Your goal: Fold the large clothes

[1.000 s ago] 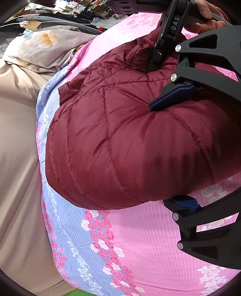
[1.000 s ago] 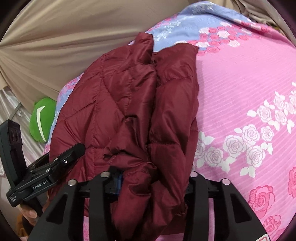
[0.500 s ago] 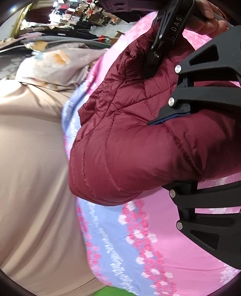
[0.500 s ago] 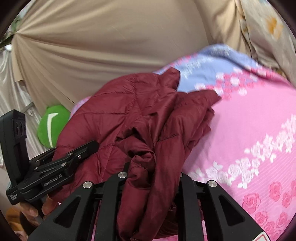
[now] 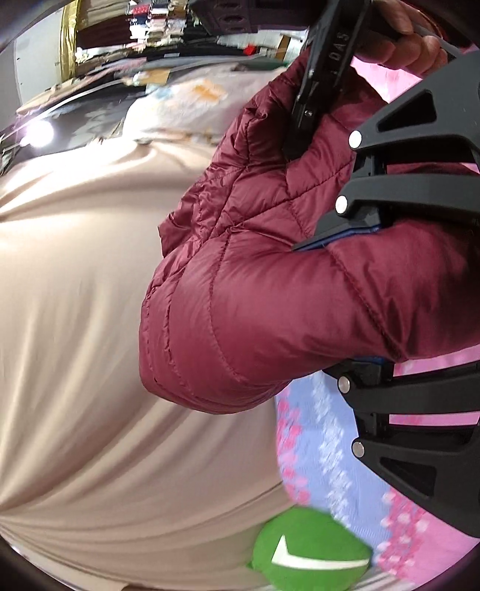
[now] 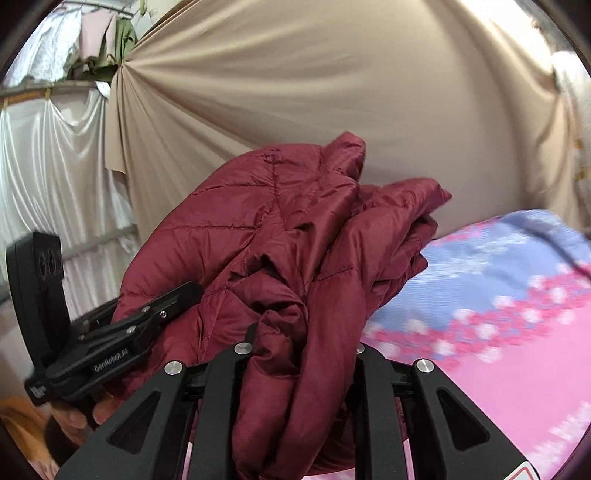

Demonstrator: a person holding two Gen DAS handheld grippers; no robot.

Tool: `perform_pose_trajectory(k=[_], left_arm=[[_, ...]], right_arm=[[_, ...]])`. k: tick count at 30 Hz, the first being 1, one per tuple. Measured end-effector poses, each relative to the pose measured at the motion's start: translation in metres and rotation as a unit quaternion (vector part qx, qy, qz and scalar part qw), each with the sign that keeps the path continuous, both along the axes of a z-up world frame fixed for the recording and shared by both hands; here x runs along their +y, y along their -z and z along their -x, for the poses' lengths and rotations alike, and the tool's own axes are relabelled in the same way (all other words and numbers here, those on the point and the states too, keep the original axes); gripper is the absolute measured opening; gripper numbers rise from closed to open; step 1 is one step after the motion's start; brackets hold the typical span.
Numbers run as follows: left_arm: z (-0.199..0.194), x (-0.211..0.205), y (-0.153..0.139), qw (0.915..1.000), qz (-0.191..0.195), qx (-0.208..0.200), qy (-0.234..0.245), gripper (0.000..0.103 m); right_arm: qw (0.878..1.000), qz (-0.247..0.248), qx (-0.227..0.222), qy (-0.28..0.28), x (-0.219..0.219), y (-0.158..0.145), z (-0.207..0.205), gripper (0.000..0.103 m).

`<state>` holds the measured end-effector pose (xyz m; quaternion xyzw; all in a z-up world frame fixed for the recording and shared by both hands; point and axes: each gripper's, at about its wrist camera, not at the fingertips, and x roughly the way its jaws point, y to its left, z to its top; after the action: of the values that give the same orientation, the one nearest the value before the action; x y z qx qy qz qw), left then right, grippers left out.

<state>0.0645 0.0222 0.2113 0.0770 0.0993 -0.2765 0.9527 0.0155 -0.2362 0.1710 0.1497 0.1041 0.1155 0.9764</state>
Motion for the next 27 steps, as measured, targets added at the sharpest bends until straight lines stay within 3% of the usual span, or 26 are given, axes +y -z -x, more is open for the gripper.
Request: perform_pose_trajectory(k=[4, 6, 8, 10, 11, 12, 14, 18, 22, 25, 26, 27], left_arm=[[-0.049, 0.029, 0.026, 0.9991, 0.007, 0.033, -0.025, 0.046], [-0.078, 0.039, 0.058, 0.997, -0.003, 0.065, -0.042, 0.051], [-0.111, 0.049, 0.103, 0.9921, -0.018, 0.105, -0.067, 0.057], [-0.132, 0.057, 0.142, 0.982, -0.038, 0.156, -0.099, 0.058], [-0.134, 0.067, 0.159, 0.9771, -0.026, 0.184, -0.104, 0.058], [-0.129, 0.073, 0.161, 0.9784, -0.011, 0.182, -0.099, 0.058], [-0.112, 0.083, 0.153, 0.9816, -0.015, 0.158, -0.107, 0.06], [-0.082, 0.085, 0.122, 0.9842, -0.048, 0.109, -0.131, 0.075], [-0.086, 0.076, 0.111, 0.9818, -0.017, 0.156, -0.108, 0.076], [-0.088, 0.062, 0.122, 0.9756, -0.017, 0.19, -0.108, 0.075], [-0.09, 0.055, 0.129, 0.9731, -0.032, 0.195, -0.118, 0.075], [-0.09, 0.052, 0.135, 0.9714, -0.038, 0.2, -0.123, 0.073]], right_arm=[[0.998, -0.018, 0.041, -0.042, 0.013, 0.026, -0.06, 0.02], [0.994, -0.02, 0.095, -0.055, 0.02, 0.06, -0.096, 0.024], [0.982, -0.037, 0.173, -0.061, 0.023, 0.105, -0.131, 0.028], [0.967, -0.056, 0.241, -0.058, 0.022, 0.145, -0.148, 0.03], [0.962, -0.07, 0.259, -0.057, 0.018, 0.159, -0.149, 0.038], [0.962, -0.079, 0.255, -0.055, 0.014, 0.166, -0.141, 0.04], [0.966, -0.057, 0.247, -0.039, 0.011, 0.161, -0.123, 0.043], [0.978, -0.017, 0.204, 0.024, 0.008, 0.13, -0.085, 0.049], [0.983, 0.003, 0.185, 0.02, 0.023, 0.101, -0.092, 0.056], [0.979, 0.034, 0.199, 0.017, 0.042, 0.102, -0.121, 0.056], [0.977, 0.035, 0.21, 0.016, 0.046, 0.105, -0.132, 0.053], [0.973, 0.033, 0.227, 0.007, 0.048, 0.114, -0.143, 0.043]])
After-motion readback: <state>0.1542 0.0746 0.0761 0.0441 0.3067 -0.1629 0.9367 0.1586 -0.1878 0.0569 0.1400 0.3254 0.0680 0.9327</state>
